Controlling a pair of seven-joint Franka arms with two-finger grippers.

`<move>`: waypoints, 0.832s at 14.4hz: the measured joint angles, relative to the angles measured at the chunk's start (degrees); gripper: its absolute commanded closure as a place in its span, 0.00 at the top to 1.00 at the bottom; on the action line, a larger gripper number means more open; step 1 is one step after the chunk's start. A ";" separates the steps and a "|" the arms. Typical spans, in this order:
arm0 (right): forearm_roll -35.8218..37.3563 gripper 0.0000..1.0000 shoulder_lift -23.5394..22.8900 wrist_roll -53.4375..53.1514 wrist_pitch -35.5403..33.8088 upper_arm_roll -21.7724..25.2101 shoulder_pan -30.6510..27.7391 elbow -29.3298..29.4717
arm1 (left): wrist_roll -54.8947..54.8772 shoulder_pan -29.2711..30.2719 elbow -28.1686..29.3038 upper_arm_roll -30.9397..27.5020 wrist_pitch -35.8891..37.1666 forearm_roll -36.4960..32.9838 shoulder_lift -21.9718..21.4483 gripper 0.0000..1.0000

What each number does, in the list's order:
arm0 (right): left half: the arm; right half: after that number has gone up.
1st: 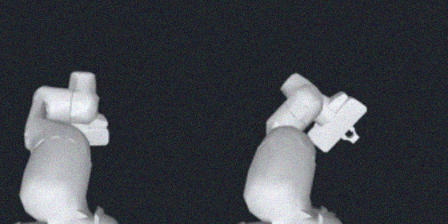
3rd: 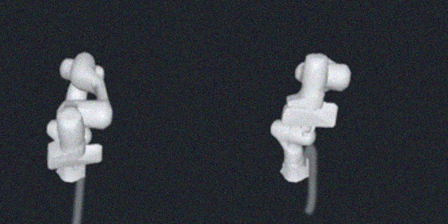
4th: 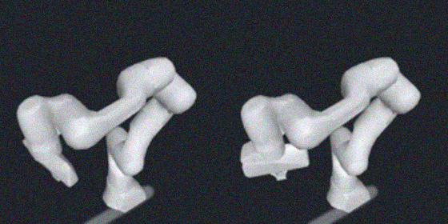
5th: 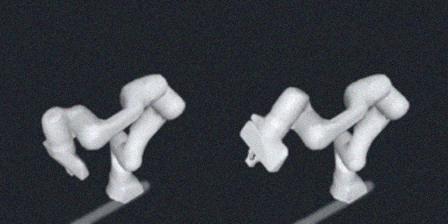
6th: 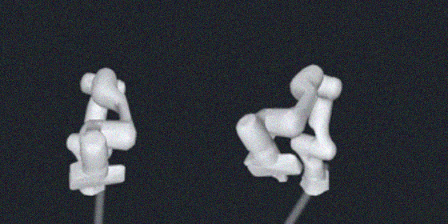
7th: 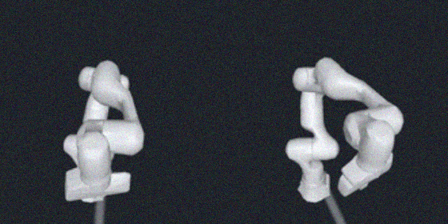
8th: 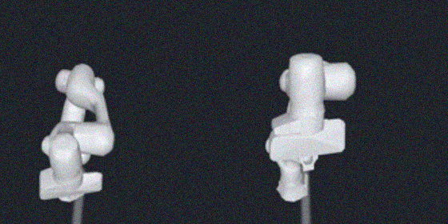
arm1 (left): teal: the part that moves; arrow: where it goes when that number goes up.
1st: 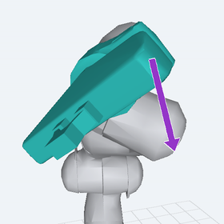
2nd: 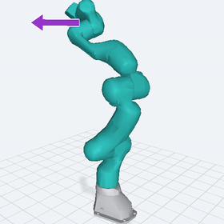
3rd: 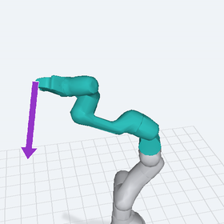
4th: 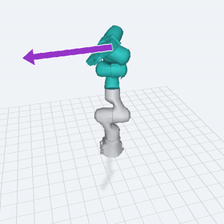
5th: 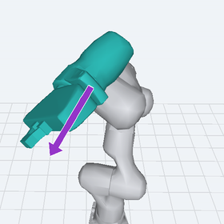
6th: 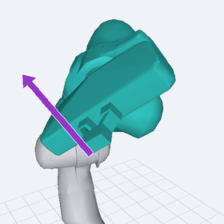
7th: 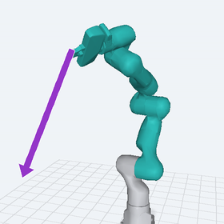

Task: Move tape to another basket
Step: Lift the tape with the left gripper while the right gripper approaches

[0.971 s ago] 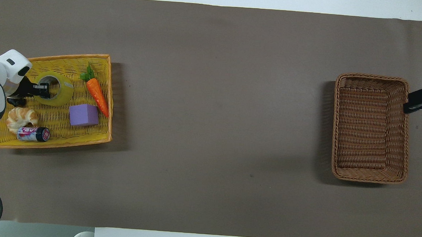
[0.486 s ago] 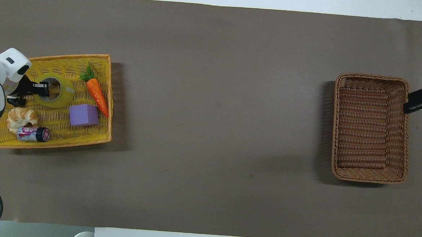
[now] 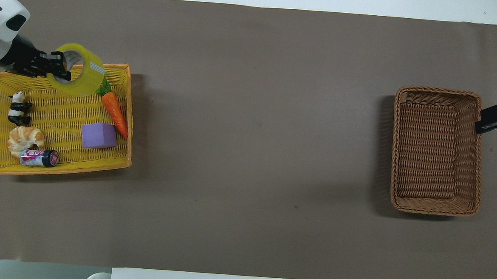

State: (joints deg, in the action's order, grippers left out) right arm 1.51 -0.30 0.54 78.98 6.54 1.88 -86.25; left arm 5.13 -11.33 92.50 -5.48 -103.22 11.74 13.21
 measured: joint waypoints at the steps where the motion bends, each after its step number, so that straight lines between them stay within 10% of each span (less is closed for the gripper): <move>1: 0.00 0.99 0.00 0.00 0.00 0.00 0.00 0.00 | 3.88 -3.01 -0.71 0.10 0.46 0.93 -0.10 0.00; 8: -0.55 0.99 0.05 2.73 -0.06 0.25 -0.93 -0.22 | 24.53 -20.58 -1.07 0.43 -6.53 5.84 -0.36 0.00; 12: -18.33 0.99 0.38 7.49 3.22 0.41 -2.59 -3.29 | 24.49 -20.47 -1.06 -0.40 -4.71 6.16 -0.36 0.00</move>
State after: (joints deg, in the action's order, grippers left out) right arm -16.82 0.08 8.03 82.20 6.95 -0.70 -89.55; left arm 29.62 -31.79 91.44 -5.88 -107.93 17.90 12.85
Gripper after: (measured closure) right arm 0.004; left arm 0.780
